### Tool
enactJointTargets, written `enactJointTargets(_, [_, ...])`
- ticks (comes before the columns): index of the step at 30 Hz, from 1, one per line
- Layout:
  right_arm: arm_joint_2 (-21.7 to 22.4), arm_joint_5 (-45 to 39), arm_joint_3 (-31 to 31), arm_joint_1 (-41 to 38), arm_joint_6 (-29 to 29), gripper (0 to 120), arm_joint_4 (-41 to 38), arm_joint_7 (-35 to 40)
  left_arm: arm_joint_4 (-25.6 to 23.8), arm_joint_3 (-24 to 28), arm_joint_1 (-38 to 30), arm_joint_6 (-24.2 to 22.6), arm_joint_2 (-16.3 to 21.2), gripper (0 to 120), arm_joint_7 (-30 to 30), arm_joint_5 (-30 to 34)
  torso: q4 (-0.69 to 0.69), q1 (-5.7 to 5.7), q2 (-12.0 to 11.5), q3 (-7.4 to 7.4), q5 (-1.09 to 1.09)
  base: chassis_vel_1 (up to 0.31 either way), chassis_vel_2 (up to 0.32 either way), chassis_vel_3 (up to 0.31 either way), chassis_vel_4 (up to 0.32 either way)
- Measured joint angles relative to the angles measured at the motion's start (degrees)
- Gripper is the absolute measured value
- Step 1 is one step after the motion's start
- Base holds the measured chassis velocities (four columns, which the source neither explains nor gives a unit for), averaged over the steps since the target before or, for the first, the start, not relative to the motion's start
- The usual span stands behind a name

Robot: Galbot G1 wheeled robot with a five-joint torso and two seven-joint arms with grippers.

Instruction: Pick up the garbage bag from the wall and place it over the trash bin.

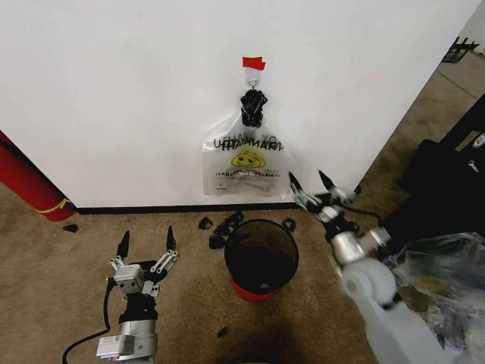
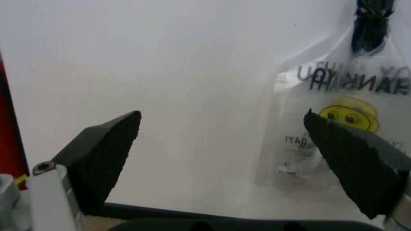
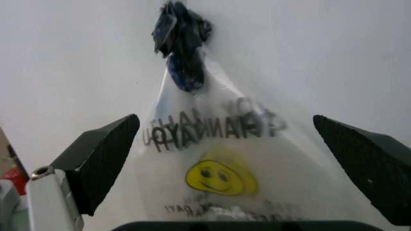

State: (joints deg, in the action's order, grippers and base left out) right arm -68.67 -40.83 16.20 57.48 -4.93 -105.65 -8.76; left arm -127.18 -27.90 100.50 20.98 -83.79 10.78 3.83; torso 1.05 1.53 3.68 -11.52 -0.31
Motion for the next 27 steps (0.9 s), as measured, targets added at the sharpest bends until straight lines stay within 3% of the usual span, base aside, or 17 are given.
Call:
enactJointTargets(8, [-2.88, -4.61, -5.05, -11.37, 1.53, 100, 8.44, -1.37, -0.89, -0.76, 1.29, 0.91, -1.39, 100, 0.33, -0.81, 0.00, 0.00, 0.00, 0.01, 0.00, 0.000, 0.000, 0.000, 0.000])
enactJointTargets(14, [-7.85, -8.29, -7.43, -19.01, 3.33, 100, 15.25, -2.86, -0.69, -0.55, 1.11, 1.07, -3.19, 100, 0.42, -0.98, -0.02, 0.00, 0.00, 0.01, -0.01, 0.000, 0.000, 0.000, 0.000])
enactJointTargets(27, [-10.26, -10.48, -8.38, -23.47, 3.74, 100, 20.08, -3.58, -0.16, -0.52, 1.95, 2.57, -4.56, 100, 0.48, -2.00, -0.01, 0.00, 0.00, 0.01, 0.00, 0.000, 0.000, 0.000, 0.000])
